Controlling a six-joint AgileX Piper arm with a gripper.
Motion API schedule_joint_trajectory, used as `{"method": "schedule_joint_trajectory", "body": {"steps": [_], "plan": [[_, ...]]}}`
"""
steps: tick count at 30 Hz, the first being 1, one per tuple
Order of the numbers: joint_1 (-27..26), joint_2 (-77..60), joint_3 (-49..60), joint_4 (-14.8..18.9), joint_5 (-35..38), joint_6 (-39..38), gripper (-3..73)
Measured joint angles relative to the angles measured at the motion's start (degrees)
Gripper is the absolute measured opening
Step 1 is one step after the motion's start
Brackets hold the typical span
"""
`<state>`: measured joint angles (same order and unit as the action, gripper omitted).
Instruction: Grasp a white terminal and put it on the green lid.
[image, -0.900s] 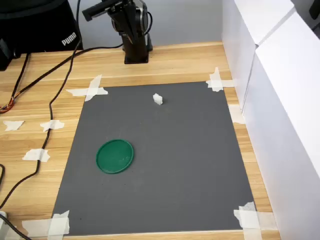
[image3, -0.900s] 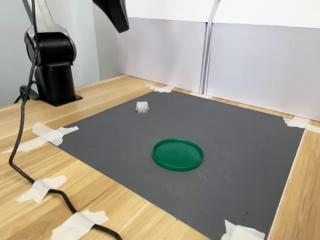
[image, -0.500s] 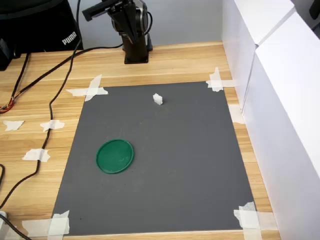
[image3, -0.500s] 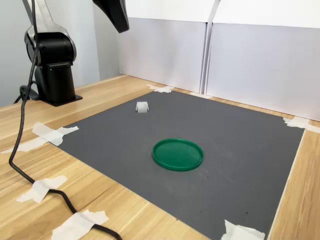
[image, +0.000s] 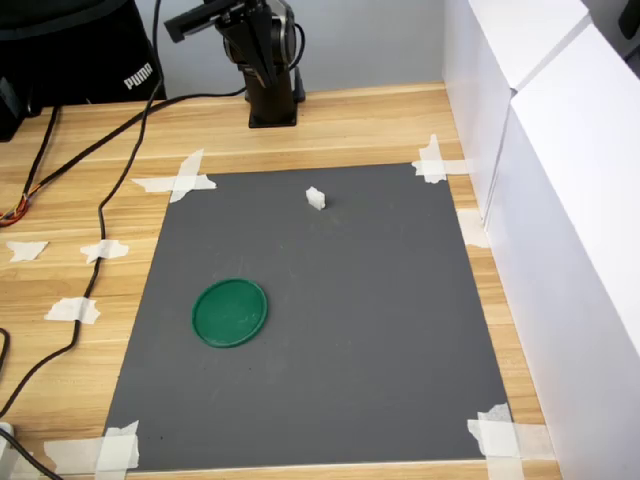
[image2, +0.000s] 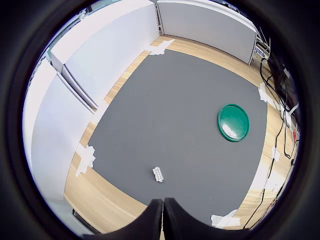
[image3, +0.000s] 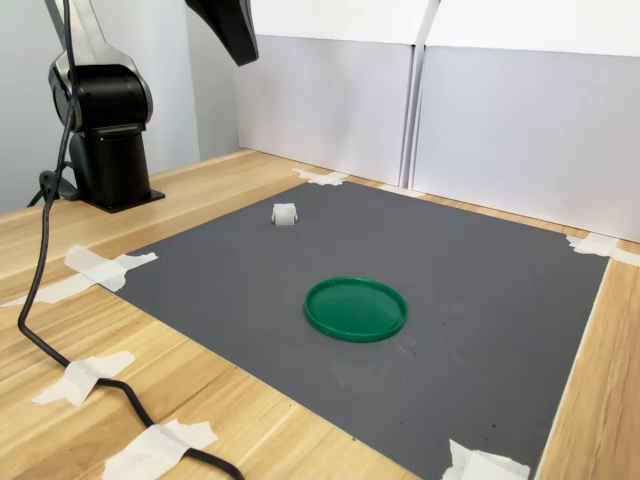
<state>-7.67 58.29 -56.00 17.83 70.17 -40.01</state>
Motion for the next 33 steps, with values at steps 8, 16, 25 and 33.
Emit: {"method": "schedule_joint_trajectory", "body": {"steps": [8,16,25,33], "plan": [[0.0,0.0,0.0,0.0,-0.06,0.0,-1.6],[0.0,0.0,0.0,0.0,-0.06,0.0,-1.6],[0.0,0.0,0.0,1.34,-0.65,0.0,-1.6],[0.0,0.05,0.0,1.45,-1.88,-0.88,-1.6]]}}
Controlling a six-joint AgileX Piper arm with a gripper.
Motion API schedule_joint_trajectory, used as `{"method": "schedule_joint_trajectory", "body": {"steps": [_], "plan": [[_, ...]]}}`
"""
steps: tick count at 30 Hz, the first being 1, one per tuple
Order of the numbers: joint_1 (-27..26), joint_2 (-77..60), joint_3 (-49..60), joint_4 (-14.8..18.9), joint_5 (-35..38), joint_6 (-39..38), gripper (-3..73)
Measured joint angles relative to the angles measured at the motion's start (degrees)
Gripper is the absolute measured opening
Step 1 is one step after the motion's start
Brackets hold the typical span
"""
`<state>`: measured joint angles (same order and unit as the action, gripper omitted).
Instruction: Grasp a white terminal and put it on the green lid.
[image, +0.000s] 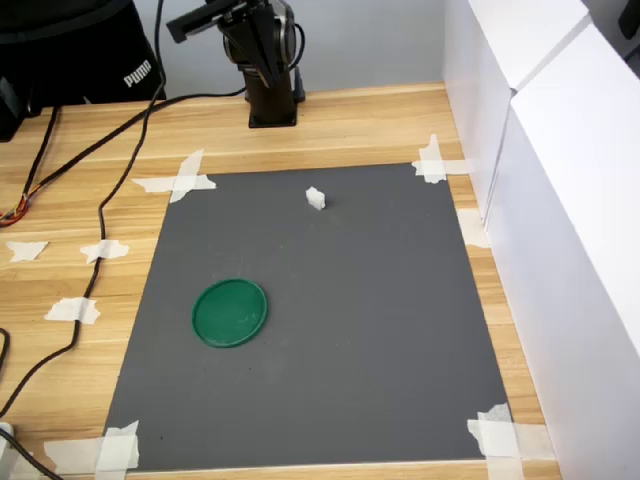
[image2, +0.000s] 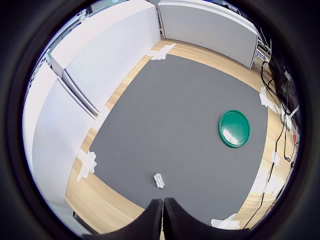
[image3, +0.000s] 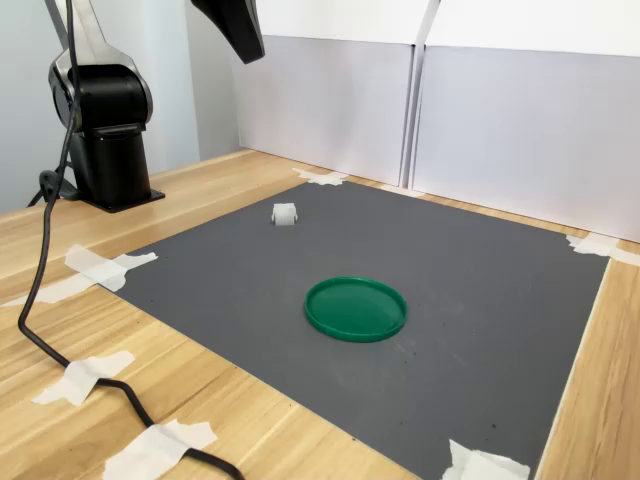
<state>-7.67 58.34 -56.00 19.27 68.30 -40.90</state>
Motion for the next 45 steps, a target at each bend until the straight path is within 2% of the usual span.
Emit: {"method": "schedule_joint_trajectory", "body": {"steps": [4,7,13,18,21,24,28,34,37,40,45], "plan": [[0.0,0.87,0.0,-0.19,-0.28,-1.12,-1.6],[0.0,2.53,0.0,-1.57,-0.28,-2.13,-1.6],[0.0,5.27,0.0,-7.56,-3.93,-4.32,-1.4],[0.16,6.61,0.0,-9.44,-4.72,-10.28,-0.4],[3.11,7.64,0.0,-12.04,-4.18,-12.33,2.4],[8.44,9.42,0.0,-15.92,-2.82,-11.54,7.5],[15.29,12.73,0.0,-19.92,-1.38,-7.78,19.8],[23.03,15.04,0.0,-20.58,-2.95,-2.18,48.4],[26.4,15.11,0.0,-20.58,-5.35,-1.59,59.1],[28.29,15.11,0.0,-20.39,-6.35,-1.65,63.7],[28.35,15.15,0.0,-19.96,-6.51,-1.0,65.0]]}}
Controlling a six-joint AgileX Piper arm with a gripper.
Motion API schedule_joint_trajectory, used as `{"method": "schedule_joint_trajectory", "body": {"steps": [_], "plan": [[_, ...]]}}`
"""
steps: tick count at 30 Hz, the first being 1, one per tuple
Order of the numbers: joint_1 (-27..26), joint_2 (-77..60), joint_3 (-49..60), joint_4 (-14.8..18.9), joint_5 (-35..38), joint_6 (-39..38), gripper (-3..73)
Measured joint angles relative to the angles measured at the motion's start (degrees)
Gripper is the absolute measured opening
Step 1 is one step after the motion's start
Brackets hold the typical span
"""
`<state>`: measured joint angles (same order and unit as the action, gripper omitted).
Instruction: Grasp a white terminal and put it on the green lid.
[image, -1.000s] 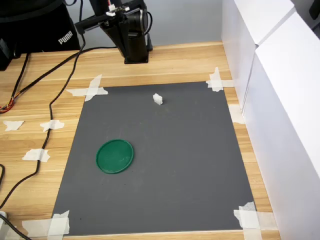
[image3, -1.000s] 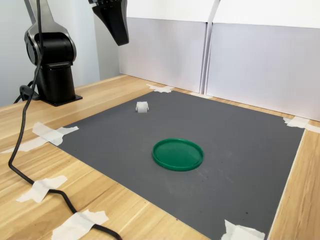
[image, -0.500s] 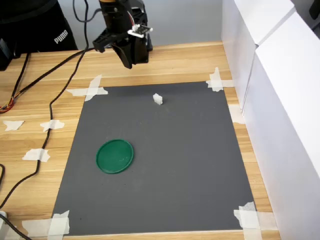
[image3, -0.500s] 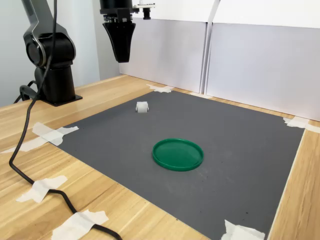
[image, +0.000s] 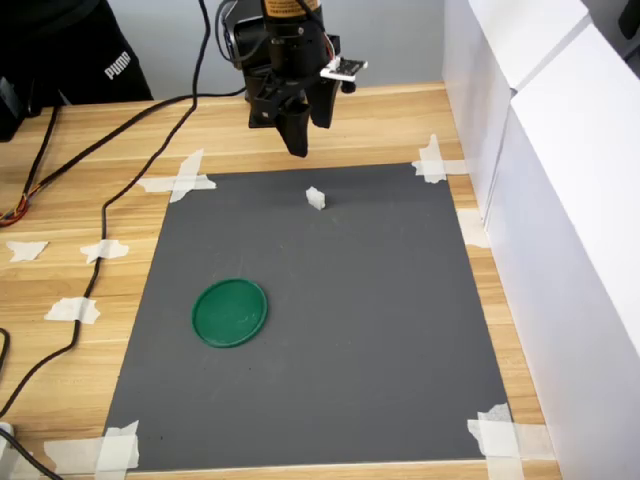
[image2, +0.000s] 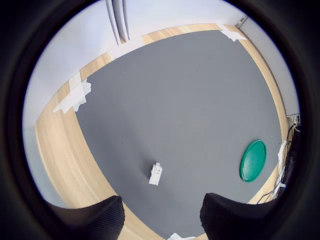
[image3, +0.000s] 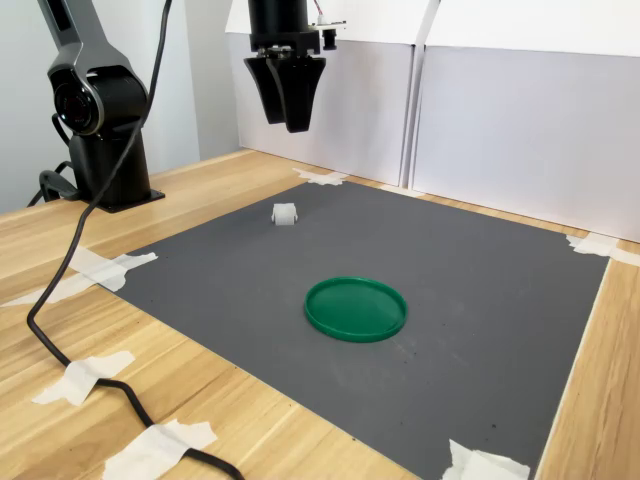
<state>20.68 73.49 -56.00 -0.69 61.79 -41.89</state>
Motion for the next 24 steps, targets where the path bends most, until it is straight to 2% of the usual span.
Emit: {"method": "schedule_joint_trajectory", "body": {"steps": [5,7,14,24], "plan": [[0.0,0.0,0.28,4.1,-2.07,3.54,64.3],[0.0,0.0,1.72,4.8,-4.29,4.09,63.9],[0.0,0.0,9.39,2.8,-11.49,5.67,62.2],[0.0,4.57,10.78,1.75,-14.36,8.59,62.0]]}}
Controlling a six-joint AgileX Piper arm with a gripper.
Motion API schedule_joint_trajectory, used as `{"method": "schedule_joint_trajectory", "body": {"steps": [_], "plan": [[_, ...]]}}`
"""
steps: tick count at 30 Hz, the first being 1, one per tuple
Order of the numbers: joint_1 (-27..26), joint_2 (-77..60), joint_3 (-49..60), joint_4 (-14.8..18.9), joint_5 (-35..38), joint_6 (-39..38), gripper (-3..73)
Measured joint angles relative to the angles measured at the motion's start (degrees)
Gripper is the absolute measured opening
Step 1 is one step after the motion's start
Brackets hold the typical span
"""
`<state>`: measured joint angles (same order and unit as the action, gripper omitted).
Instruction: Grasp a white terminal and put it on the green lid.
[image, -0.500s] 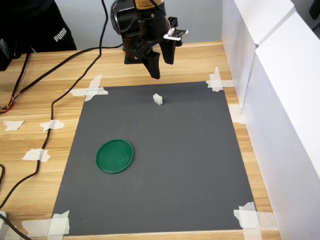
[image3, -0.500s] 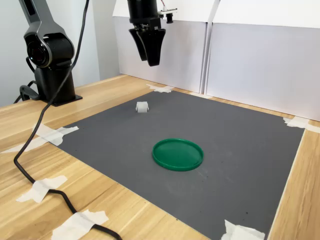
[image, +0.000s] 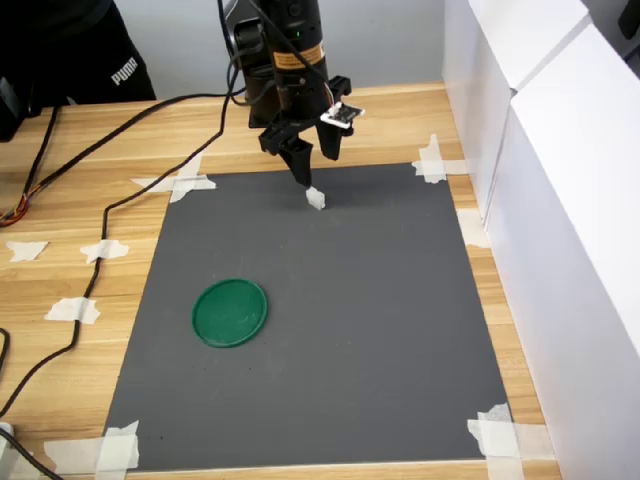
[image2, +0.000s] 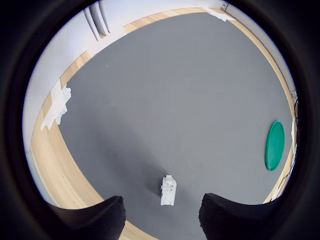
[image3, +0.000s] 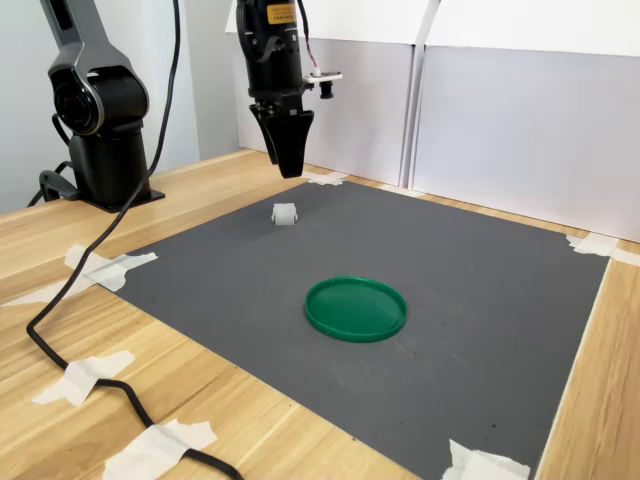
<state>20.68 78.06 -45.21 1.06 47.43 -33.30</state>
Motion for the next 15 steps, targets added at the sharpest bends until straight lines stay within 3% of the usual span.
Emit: {"method": "schedule_joint_trajectory", "body": {"steps": [7,15], "plan": [[0.0,4.4,0.0,-2.72,-2.58,3.07,61.9],[0.0,7.09,0.0,-2.83,-3.49,3.42,61.9]]}}
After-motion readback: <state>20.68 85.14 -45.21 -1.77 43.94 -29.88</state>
